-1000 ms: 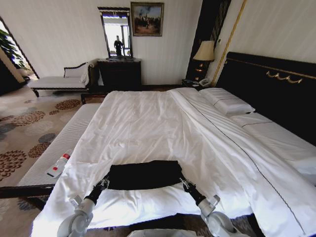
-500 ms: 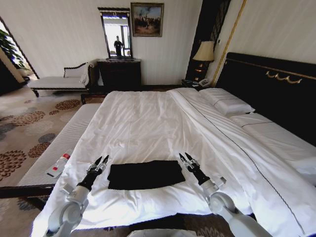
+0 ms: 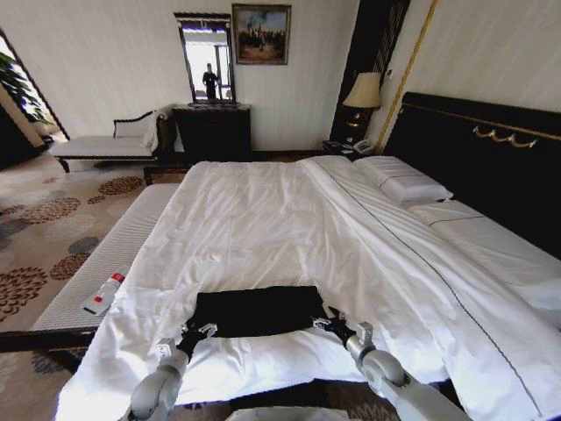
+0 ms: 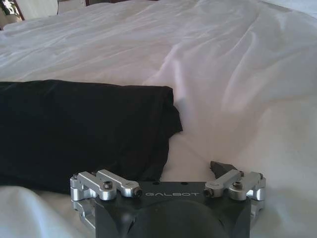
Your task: Fold the clothes on the bed.
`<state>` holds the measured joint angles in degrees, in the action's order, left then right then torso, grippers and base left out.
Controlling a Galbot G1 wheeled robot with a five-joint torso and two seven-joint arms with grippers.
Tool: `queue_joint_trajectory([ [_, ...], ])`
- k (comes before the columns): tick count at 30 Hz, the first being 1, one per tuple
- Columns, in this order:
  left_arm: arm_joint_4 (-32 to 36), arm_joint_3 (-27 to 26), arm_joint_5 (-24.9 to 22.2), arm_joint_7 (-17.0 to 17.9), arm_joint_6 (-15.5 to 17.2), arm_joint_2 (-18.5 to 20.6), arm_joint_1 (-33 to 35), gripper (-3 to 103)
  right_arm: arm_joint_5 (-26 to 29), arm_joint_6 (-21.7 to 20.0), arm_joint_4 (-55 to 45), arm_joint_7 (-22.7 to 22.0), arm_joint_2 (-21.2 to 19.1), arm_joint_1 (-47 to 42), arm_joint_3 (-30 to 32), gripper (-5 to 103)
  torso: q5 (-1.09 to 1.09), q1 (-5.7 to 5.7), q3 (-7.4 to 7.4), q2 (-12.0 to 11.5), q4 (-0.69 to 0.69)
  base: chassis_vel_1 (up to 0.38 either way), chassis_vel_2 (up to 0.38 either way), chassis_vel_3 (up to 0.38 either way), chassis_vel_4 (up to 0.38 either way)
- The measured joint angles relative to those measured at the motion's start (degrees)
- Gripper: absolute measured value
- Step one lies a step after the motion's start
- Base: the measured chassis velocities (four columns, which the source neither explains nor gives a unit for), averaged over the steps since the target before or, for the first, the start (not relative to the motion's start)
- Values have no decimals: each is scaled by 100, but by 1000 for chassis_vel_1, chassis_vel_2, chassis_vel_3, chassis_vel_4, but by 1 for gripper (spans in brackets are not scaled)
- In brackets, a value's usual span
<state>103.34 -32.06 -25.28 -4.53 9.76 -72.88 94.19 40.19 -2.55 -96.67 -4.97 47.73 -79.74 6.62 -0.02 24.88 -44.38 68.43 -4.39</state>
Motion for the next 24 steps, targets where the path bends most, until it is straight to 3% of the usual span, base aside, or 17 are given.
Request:
queue_joint_trajectory([
  [6,367,-42,55,-38,-77,-127,357,100,9,90,-197,-400,-182,-141,180,100,-2,0,0,0,-3,0,0,0,0],
  [10,733,-156,-33,-99,-187,-150,574,100,120,447,-494,-419,-226,-145,342,100,-2,0,0,0,-2,0,0,0,0],
  [16,1576,-644,-793,-61,-186,-125,512,100,884,539,-1173,-458,-280,-130,425,100,-3,-1,0,0,-1,0,0,0,0],
  [18,1929,-833,-1195,66,-56,-85,327,100,1411,327,-1517,-764,-296,-197,338,100,-3,0,0,0,-2,0,0,0,0],
  [21,2648,-1105,-1801,281,153,-29,1,100,2272,-113,-2116,-1820,-171,-357,144,100,-3,0,-1,0,-3,0,0,0,0],
  [22,2648,-1105,-1801,281,153,-29,1,100,2272,-113,-2116,-1820,-171,-357,144,100,-3,0,-1,0,-3,0,0,0,0],
  [24,3025,-1171,-2084,328,239,-17,-85,100,2607,-185,-2302,-2301,-61,-455,101,100,-2,0,0,0,-3,0,0,0,0],
])
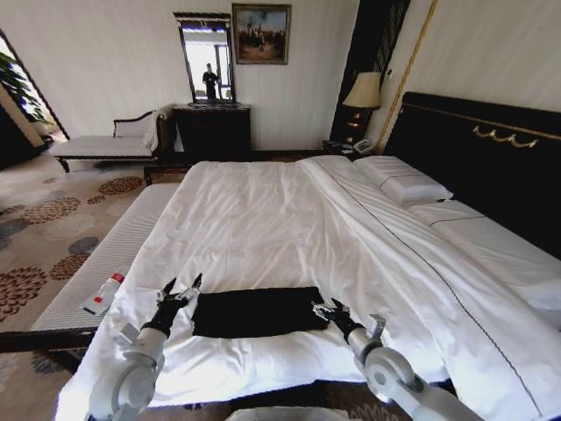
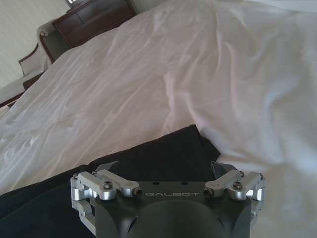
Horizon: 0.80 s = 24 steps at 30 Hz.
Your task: Fold the clothes on the bed.
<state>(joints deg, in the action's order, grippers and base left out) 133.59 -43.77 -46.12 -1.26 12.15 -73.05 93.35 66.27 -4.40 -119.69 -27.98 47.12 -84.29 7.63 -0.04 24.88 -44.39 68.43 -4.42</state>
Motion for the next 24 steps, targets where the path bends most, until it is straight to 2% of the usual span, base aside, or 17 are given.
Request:
queue_joint_trajectory([
  [2,264,7,-112,7,38,11,-45,100,188,-4,-56,-254,68,-70,16,100,0,0,0,0,0,0,0,0,0],
  [7,447,156,-37,-12,81,35,-123,100,275,-3,116,-243,15,-7,115,100,0,0,0,0,0,0,0,0,0],
  [12,313,282,35,-25,96,-4,-231,100,484,-116,405,-75,-254,274,149,100,0,0,0,0,2,0,0,0,0],
  [15,289,257,38,-21,103,2,-265,100,857,-338,297,59,-599,294,193,100,-1,0,-1,0,2,0,0,0,0],
  [20,383,317,95,-54,65,-106,-393,100,1348,-518,176,-174,-659,264,184,100,0,0,0,0,1,0,0,0,0],
  [24,317,441,164,-95,4,-174,-509,100,1461,-697,369,-320,-826,440,57,100,2,0,0,0,1,0,0,0,0],
])
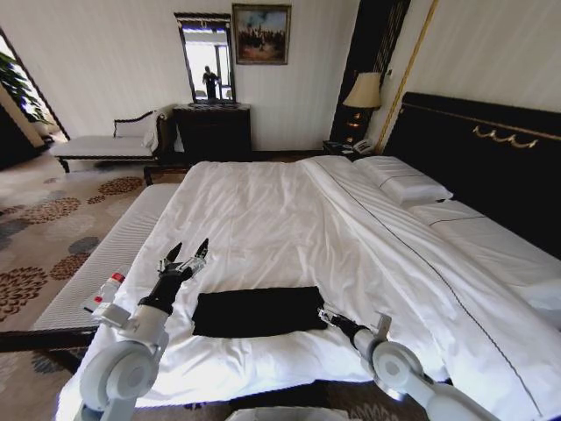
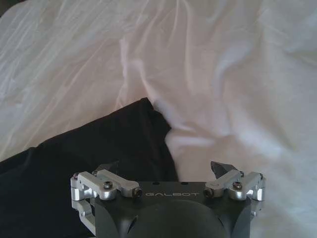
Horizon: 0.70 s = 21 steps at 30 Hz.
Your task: Fold the clothes on the bed.
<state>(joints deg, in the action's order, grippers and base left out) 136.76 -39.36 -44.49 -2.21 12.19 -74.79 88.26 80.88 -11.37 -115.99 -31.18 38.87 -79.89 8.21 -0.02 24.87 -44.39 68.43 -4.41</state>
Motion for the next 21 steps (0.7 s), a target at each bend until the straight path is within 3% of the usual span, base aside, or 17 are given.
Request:
queue_joint_trajectory([
  [6,-154,13,40,-12,-35,16,-48,100,47,-452,30,-26,-634,165,-31,100,-2,1,0,0,0,0,0,0,0],
  [9,-293,-160,276,-42,-121,85,-35,100,-6,-500,-20,-39,-657,141,45,100,-2,0,0,0,0,0,0,0,0],
  [12,-749,-580,740,-54,-247,284,33,100,-77,-506,-55,-79,-491,131,105,100,-2,0,1,0,-1,0,0,0,0],
  [14,-853,-667,797,-56,-261,325,47,100,-83,-506,-56,-90,-445,138,108,100,-2,0,0,0,0,0,0,0,0],
  [15,-1239,-940,843,-86,-289,489,91,100,-81,-485,-67,-126,-317,170,108,100,-2,0,0,0,1,0,0,0,0],
  [18,-1723,-1220,636,-109,-289,686,106,100,-72,-434,-80,-140,-154,207,88,100,-5,1,0,0,2,0,0,0,0],
  [21,-2273,-1522,55,-190,-272,945,83,100,-161,-329,-16,-55,79,226,32,100,-5,0,0,0,1,0,0,0,0],
])
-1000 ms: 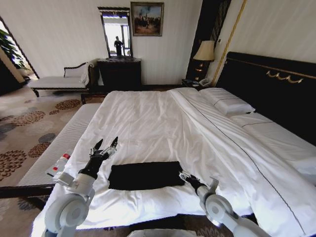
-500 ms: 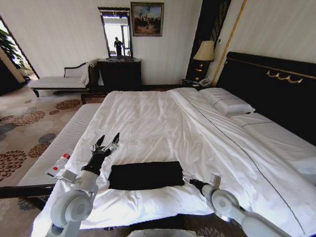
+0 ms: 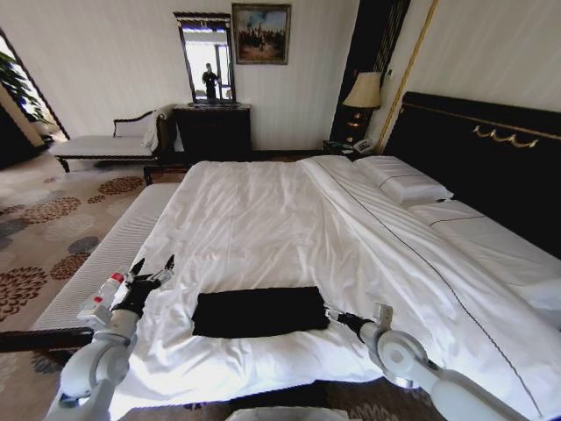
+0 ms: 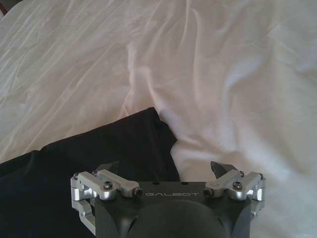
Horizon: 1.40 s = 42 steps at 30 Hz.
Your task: Fold the clothes on the bed.
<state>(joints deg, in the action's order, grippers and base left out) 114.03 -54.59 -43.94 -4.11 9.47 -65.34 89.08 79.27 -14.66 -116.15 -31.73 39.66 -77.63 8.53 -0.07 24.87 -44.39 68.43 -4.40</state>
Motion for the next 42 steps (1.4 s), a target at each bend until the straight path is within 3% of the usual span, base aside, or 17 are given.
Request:
queue_joint_trajectory([
  [3,-208,-91,-279,-160,1,100,16,100,-56,42,56,59,115,0,-20,100,0,0,0,0,-1,0,0,0,0],
  [4,-442,-154,-393,-402,-61,220,68,100,-95,80,104,88,250,-1,-45,100,0,0,0,0,-1,0,0,0,0],
  [5,-761,-169,-220,-745,-257,349,186,100,-125,154,123,90,403,-21,-82,100,2,1,0,0,-1,0,0,0,0],
  [7,-955,-104,-73,-864,-372,371,259,100,-105,238,58,32,485,-78,-93,100,1,0,0,0,1,0,0,0,0],
  [16,-975,93,174,-744,-447,19,300,100,304,307,-712,-385,328,-344,66,100,1,0,0,0,-1,0,0,0,0],
  [28,-392,-25,133,-636,-463,-105,444,100,196,401,-376,-446,363,-444,-192,101,3,0,0,0,-1,0,0,0,0],
  [34,-261,-16,266,-604,-480,-182,492,100,166,403,-231,-365,376,-452,-208,83,3,0,0,0,-1,0,0,0,0],
  [37,-261,-11,289,-568,-488,-185,480,100,166,408,-240,-345,378,-467,-203,66,3,0,0,0,-1,0,0,0,0],
  [39,-261,-11,289,-566,-491,-185,479,100,166,408,-256,-342,378,-476,-204,66,3,0,0,0,-1,0,0,0,0],
  [42,-264,-16,288,-559,-505,-187,475,100,153,408,-286,-340,395,-488,-233,50,3,0,0,0,-1,0,0,0,0],
])
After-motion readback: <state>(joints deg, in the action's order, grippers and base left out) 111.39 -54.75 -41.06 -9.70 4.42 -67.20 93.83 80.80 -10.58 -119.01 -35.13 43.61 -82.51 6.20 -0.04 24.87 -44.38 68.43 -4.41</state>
